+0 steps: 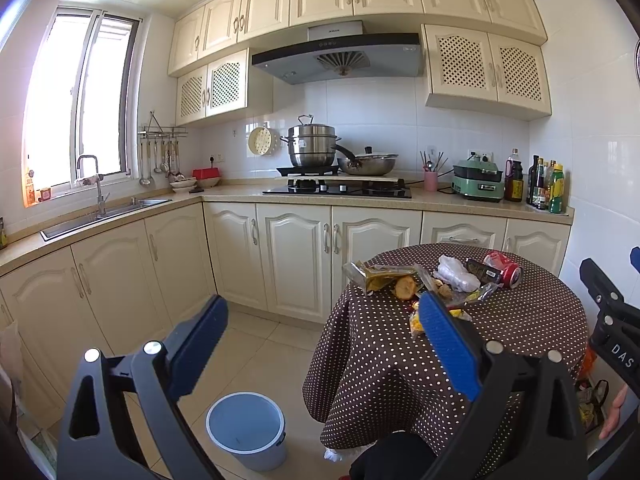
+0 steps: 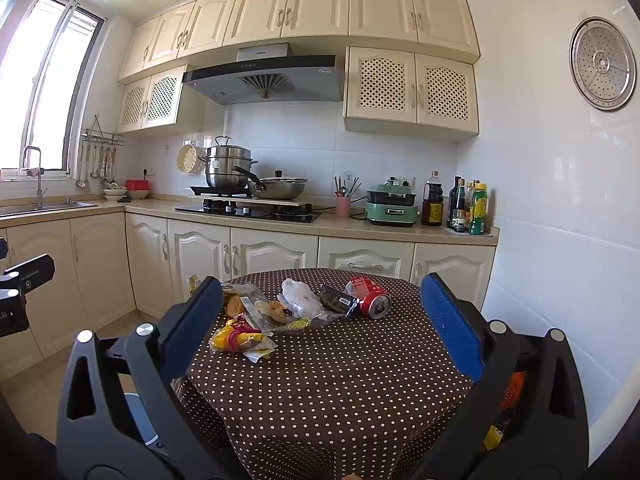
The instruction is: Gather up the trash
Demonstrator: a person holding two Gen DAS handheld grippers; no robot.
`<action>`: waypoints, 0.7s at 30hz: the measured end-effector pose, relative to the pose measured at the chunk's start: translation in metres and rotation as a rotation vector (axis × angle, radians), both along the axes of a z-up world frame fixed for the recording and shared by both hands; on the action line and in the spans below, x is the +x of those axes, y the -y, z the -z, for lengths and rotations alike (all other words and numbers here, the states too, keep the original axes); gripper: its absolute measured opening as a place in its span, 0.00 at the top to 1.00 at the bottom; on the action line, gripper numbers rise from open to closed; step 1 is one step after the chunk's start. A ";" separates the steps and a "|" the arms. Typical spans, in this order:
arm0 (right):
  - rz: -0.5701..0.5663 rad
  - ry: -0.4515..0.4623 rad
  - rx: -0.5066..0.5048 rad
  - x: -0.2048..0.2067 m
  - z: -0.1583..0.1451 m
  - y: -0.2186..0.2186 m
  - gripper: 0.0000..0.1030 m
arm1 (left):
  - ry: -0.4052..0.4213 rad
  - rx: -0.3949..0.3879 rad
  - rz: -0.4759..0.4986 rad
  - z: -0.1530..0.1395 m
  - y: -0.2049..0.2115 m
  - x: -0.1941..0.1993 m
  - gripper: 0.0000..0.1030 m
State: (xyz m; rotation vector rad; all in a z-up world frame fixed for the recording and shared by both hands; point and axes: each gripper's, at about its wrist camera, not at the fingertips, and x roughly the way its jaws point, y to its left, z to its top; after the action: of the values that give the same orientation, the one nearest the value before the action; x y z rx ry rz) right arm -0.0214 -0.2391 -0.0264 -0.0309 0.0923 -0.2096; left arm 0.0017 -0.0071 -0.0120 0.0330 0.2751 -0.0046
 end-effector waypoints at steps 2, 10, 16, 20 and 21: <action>0.001 0.001 0.000 0.001 0.001 0.000 0.06 | 0.000 -0.001 0.000 0.000 0.001 -0.001 0.09; 0.000 -0.001 0.000 0.001 0.002 -0.001 0.06 | -0.004 0.000 0.000 0.001 -0.001 0.003 0.09; -0.001 -0.001 -0.001 0.001 0.002 -0.001 0.06 | -0.006 0.000 0.000 0.005 0.002 0.001 0.09; 0.000 -0.006 0.001 0.001 0.002 0.000 0.06 | -0.008 0.000 0.001 0.003 -0.002 0.004 0.09; 0.000 -0.008 0.003 0.002 0.003 0.000 0.06 | -0.010 0.001 0.002 0.003 -0.002 0.004 0.09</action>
State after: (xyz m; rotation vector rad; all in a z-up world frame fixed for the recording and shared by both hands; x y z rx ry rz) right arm -0.0195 -0.2393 -0.0294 -0.0292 0.1007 -0.2095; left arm 0.0062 -0.0053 -0.0148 0.0341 0.2852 -0.0063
